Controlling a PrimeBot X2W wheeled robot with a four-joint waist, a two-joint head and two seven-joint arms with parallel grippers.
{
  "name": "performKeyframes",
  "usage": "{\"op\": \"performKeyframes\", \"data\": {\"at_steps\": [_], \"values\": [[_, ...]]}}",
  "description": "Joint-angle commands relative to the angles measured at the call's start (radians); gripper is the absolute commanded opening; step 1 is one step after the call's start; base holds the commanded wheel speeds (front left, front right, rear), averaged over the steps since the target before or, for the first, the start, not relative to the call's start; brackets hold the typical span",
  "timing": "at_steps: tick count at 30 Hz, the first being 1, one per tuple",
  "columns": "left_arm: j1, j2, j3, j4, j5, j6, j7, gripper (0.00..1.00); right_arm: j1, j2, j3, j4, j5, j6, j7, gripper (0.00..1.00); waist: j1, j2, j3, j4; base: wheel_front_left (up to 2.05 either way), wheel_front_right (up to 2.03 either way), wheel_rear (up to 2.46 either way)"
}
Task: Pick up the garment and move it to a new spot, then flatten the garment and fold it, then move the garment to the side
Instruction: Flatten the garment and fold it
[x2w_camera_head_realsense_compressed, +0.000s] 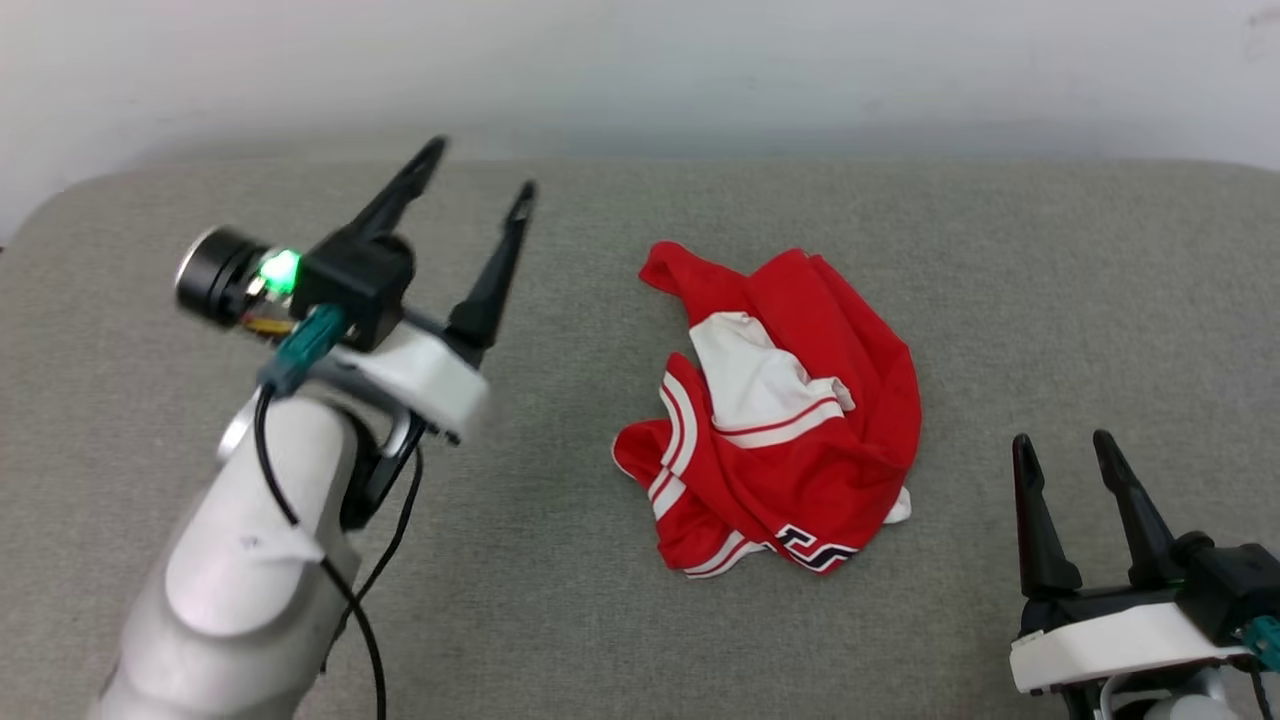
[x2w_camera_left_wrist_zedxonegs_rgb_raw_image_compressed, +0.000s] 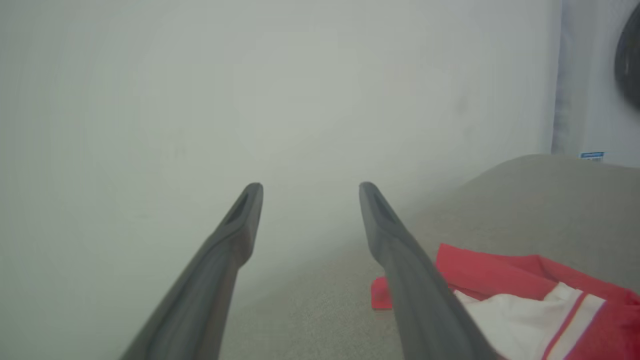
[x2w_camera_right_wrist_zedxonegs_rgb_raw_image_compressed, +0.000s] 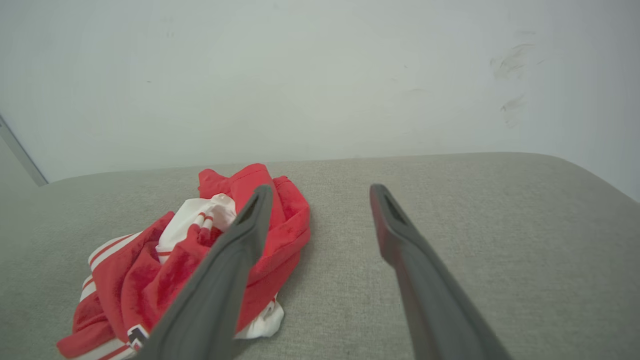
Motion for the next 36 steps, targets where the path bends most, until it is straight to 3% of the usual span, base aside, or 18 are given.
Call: {"op": "performKeyframes", "data": {"at_steps": [1, 9, 18, 29, 36], "values": [[-0.069, 0.032, -0.066, 0.004, -0.053, -0.001, 0.039, 1.00, -0.022, 0.002, 0.002, -0.007, 0.005, -0.001, -0.003, 1.00, -0.0002, 0.0000, 0.040, -0.035, 0.00, 0.00, 0.00], [-0.362, 0.148, -0.402, 0.042, -0.339, -0.001, 0.294, 1.00, -0.069, 0.002, -0.001, -0.015, 0.018, -0.001, -0.003, 1.00, -0.0002, 0.0000, 0.122, -0.102, 0.00, 0.00, 0.00], [-0.596, 0.164, -0.684, 0.124, -0.594, -0.002, 0.625, 1.00, -0.123, 0.002, 0.009, -0.023, 0.037, -0.001, -0.003, 1.00, -0.0002, 0.0000, 0.207, -0.167, 0.00, 0.00, 0.00], [-0.756, 0.194, -0.934, 0.217, -0.744, -0.002, 0.858, 1.00, -0.183, 0.002, 0.027, -0.032, 0.076, -0.001, -0.003, 1.00, -0.0002, 0.0000, 0.328, -0.241, 0.00, 0.00, 0.00], [-0.731, 0.207, -0.978, 0.256, -0.737, -0.002, 0.978, 1.00, -0.214, 0.002, 0.037, -0.034, 0.089, -0.001, -0.003, 1.00, -0.0002, 0.0000, 0.376, -0.269, 0.00, 0.00, 0.00]]}}
